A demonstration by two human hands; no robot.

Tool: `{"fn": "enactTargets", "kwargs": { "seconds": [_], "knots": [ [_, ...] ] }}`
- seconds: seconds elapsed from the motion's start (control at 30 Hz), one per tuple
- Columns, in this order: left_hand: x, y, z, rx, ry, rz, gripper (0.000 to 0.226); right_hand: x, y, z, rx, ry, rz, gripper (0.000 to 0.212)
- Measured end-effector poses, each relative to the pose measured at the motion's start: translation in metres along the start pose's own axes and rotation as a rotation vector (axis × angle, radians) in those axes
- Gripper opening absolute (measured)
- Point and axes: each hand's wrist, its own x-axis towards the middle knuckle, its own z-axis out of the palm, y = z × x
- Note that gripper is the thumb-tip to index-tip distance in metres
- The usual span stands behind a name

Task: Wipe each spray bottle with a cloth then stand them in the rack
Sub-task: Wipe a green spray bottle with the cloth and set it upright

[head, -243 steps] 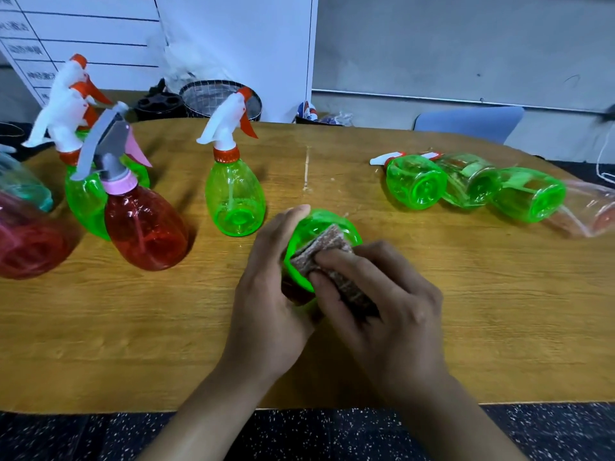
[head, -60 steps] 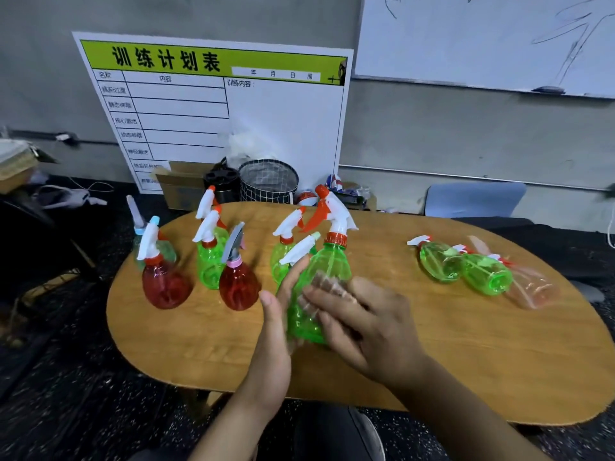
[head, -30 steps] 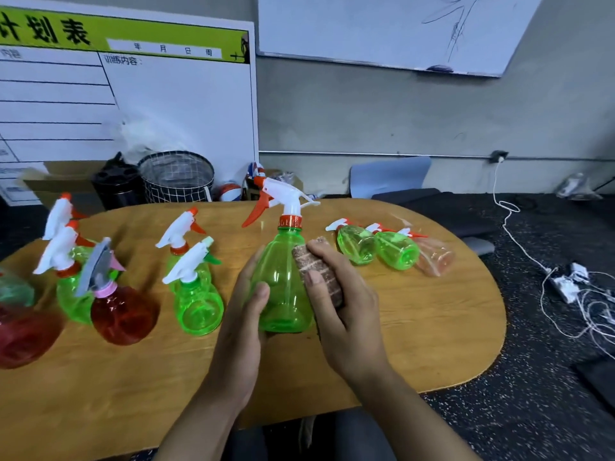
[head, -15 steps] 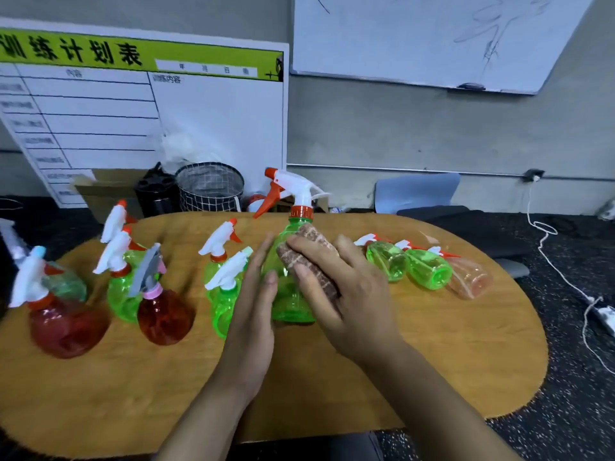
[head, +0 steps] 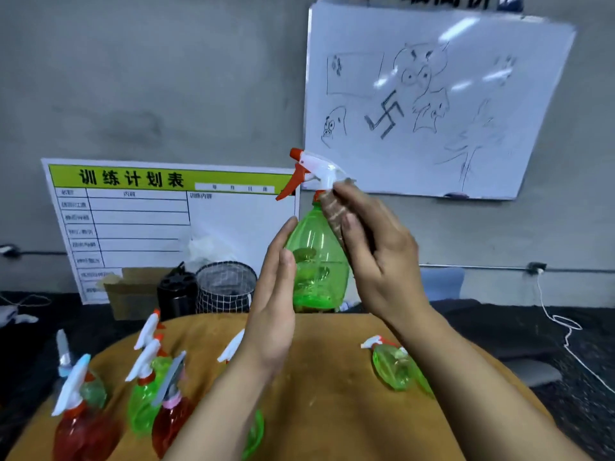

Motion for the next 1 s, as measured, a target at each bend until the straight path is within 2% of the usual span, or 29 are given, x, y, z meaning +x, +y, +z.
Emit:
{"fn": "enactTargets", "kwargs": {
  "seconds": [0.17, 0.27, 0.37, 0.43, 0.5, 0.63, 0.73, 0.87, 1.0],
  "knots": [
    [0.011, 0.022, 0.001, -0.108, -0.004, 0.016, 0.072, 0.021, -0.014, 0.003, -0.037, 0.000, -0.080, 0.038],
    [0.016, 0.029, -0.002, -0.113, -0.002, 0.044, 0.076, 0.013, -0.017, 0.002, -0.095, 0.017, -0.277, 0.031],
    [0.020, 0.033, -0.004, -0.127, 0.016, 0.053, 0.078, 0.002, -0.015, -0.001, -0.240, -0.041, -0.547, 0.029],
    [0.020, 0.035, -0.005, -0.145, 0.026, 0.058, 0.080, 0.001, -0.015, -0.006, -0.268, -0.080, -0.648, 0.032],
    [0.020, 0.037, -0.005, -0.121, 0.023, 0.076, 0.078, 0.006, -0.016, -0.008, -0.221, -0.055, -0.607, 0.034],
    [0.016, 0.040, 0.000, -0.068, 0.001, 0.099, 0.076, 0.028, -0.023, -0.011, -0.056, 0.116, -0.279, 0.034],
    [0.014, 0.042, 0.002, -0.057, -0.019, 0.100, 0.074, 0.039, -0.023, -0.009, -0.024, 0.116, -0.133, 0.035],
    [0.015, 0.043, 0.000, -0.120, -0.048, 0.068, 0.079, 0.023, -0.020, -0.002, -0.031, 0.031, -0.236, 0.033],
    [0.014, 0.043, -0.002, -0.146, -0.032, 0.053, 0.077, -0.005, -0.016, -0.002, -0.177, -0.038, -0.534, 0.030]
  ]
}}
